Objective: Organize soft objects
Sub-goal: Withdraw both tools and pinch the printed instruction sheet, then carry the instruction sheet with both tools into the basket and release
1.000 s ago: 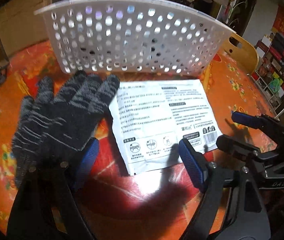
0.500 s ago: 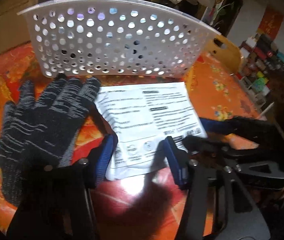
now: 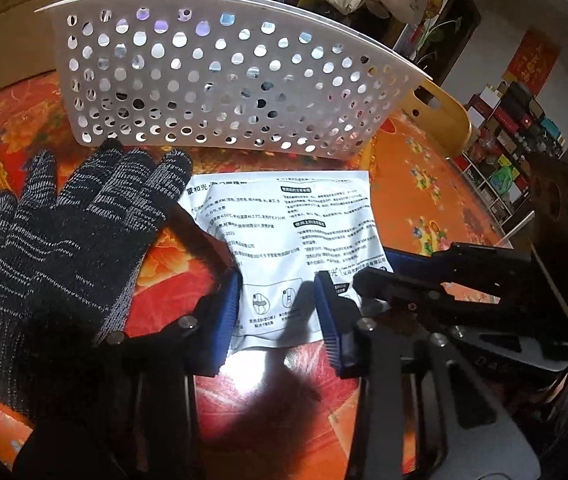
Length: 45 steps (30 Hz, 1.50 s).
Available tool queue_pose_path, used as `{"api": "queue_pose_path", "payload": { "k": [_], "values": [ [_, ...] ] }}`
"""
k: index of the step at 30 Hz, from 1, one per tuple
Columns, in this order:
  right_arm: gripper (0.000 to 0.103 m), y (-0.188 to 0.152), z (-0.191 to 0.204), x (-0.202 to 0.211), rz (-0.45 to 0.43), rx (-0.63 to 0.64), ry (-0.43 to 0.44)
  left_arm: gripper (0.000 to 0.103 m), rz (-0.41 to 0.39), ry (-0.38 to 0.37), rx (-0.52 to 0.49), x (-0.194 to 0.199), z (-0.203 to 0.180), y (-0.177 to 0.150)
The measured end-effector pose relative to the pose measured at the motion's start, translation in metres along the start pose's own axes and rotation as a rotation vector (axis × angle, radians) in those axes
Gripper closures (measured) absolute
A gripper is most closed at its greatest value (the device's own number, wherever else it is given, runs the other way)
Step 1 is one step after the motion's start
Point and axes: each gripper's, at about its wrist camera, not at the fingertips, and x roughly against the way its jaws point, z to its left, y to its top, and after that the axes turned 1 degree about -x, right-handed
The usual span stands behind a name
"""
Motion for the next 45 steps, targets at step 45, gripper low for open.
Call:
{"api": "queue_pose_path", "payload": {
  "k": [45],
  "values": [
    [0.094,0.145,0.018,0.147,-0.357,0.119,-0.055,0.09,-0.355,0.04,-0.12,0.179,-0.067,0.137]
  ]
}}
